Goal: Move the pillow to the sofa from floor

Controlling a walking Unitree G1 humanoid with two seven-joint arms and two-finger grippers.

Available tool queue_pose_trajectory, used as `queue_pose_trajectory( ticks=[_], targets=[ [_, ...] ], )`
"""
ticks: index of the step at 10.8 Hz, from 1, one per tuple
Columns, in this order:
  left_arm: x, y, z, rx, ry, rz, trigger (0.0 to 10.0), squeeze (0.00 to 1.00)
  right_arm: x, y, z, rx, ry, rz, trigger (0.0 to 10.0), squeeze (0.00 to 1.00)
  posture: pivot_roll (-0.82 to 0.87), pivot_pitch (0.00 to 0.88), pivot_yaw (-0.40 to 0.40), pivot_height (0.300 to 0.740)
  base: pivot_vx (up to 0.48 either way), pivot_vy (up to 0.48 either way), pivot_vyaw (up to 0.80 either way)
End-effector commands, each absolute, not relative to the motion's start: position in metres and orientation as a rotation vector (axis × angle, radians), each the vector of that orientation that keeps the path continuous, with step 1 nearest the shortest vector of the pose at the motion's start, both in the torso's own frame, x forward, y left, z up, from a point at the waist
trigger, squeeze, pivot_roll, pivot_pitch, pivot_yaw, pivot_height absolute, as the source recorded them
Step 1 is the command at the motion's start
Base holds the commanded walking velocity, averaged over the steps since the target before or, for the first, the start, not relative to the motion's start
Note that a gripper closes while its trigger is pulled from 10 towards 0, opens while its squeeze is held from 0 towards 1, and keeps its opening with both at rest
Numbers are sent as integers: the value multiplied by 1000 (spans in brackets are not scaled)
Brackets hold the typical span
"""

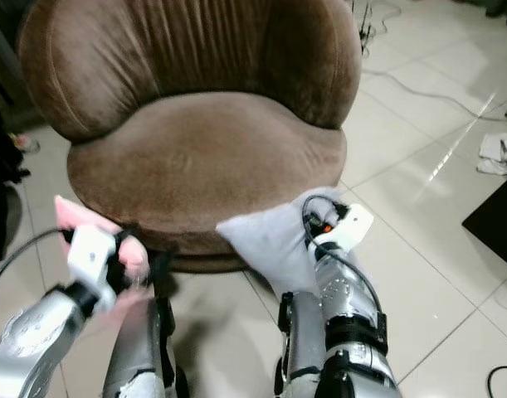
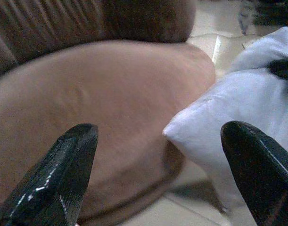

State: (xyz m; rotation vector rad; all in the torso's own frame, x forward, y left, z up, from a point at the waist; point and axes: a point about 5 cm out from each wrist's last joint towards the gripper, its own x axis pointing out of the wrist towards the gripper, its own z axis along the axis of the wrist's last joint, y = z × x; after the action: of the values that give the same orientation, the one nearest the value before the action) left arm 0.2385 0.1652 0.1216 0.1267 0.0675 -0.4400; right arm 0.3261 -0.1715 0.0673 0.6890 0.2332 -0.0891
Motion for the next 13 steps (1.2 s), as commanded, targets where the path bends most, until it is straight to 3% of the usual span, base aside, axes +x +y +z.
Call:
queue_pose_trajectory(
  ticks=[1, 6, 7, 9, 13],
  targets=[
    [250, 171, 128, 119, 36, -319, 10000, 0, 332, -175, 107, 679, 81, -48, 0, 0, -3, 0, 38, 534, 0, 0, 0],
    [278, 145, 141, 176, -40, -286, 10000, 0, 306, -184, 167, 552, -81, 52, 0, 0, -72, 0, 82, 534, 0, 0, 0],
    [276, 150, 142, 171, -57, -264, 10000, 0, 303, -179, 160, 500, -12, 44, 10000, 0, -35, 0, 29, 534, 0, 0, 0],
    [266, 158, 133, 153, -59, -255, 10000, 0, 294, -150, 155, 386, -5, 193, 10000, 0, -18, 0, 40, 534, 0, 0, 0],
    [272, 156, 140, 206, -61, -212, 10000, 0, 293, -129, 164, 429, -36, 206, 10000, 0, 7, 0, 47, 589, 0, 0, 0]
  ],
)
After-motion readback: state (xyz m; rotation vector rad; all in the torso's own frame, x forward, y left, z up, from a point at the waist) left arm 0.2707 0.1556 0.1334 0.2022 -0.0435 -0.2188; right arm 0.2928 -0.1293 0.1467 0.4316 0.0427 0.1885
